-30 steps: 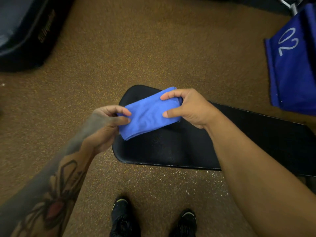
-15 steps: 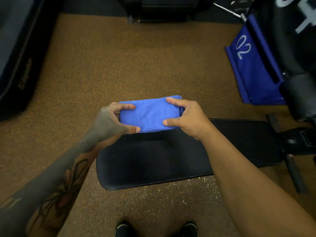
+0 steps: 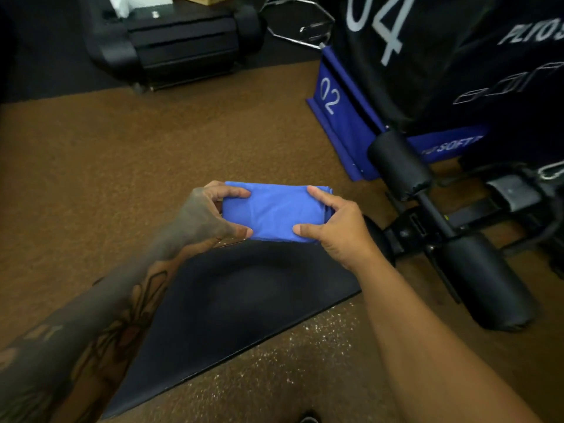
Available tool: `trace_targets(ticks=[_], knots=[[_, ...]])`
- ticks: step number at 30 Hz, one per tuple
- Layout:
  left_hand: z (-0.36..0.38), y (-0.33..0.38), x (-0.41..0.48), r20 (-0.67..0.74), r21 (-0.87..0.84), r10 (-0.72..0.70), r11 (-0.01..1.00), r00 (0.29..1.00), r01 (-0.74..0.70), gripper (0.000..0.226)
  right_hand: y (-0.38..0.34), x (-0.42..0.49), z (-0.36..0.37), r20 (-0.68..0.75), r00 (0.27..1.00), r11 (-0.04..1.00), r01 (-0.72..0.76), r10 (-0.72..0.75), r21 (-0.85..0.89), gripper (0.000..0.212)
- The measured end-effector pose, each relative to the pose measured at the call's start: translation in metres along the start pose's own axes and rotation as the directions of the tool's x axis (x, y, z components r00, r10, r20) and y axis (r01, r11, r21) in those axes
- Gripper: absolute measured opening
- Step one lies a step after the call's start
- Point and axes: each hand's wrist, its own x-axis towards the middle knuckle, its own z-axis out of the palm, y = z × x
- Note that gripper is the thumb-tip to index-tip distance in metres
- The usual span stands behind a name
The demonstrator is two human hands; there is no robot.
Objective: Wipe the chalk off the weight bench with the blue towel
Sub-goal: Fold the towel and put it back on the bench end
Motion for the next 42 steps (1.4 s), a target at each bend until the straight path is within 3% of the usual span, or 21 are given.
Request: trace_targets(ticks=[7, 12, 18, 24, 31, 35, 38, 42], knots=[[0.083, 0.062, 0.059, 0.21, 0.094, 0.134, 0.983, 0.968, -0.156, 0.068, 0.022, -0.01, -0.102, -0.199, 0.98, 1.0, -0.021, 0.016, -0.024, 0.079], [0.141, 0.103, 0.086, 0.338, 0.108, 0.222, 0.956, 0.914, -0.273, 0.072, 0.045, -0.024, -0.15, -0.371, 0.925, 0.997, -0.078, 0.08, 0.019, 0.078], [0.214, 0.13, 0.118, 0.495, 0.103, 0.32, 0.901, 0.808, -0.42, 0.081, 0.076, -0.049, -0.191, -0.543, 0.819, 0.983, -0.142, 0.184, 0.12, 0.075], [0.292, 0.149, 0.145, 0.638, 0.08, 0.368, 0.842, 0.676, -0.534, 0.079, 0.106, -0.073, -0.22, -0.692, 0.649, 0.949, -0.242, 0.314, 0.204, 0.076], [0.369, 0.157, 0.149, 0.758, 0.059, 0.395, 0.751, 0.519, -0.657, 0.076, 0.143, -0.096, -0.232, -0.785, 0.447, 0.884, -0.387, 0.43, 0.264, 0.08], [0.402, 0.157, 0.147, 0.782, 0.075, 0.401, 0.7, 0.478, -0.71, 0.072, 0.158, -0.102, -0.239, -0.816, 0.35, 0.842, -0.464, 0.461, 0.277, 0.081], [0.415, 0.16, 0.146, 0.81, 0.092, 0.388, 0.657, 0.44, -0.748, 0.073, 0.163, -0.104, -0.244, -0.815, 0.326, 0.817, -0.506, 0.479, 0.277, 0.081], [0.421, 0.157, 0.149, 0.839, 0.132, 0.344, 0.622, 0.421, -0.772, 0.073, 0.169, -0.108, -0.244, -0.786, 0.362, 0.783, -0.575, 0.502, 0.235, 0.081]])
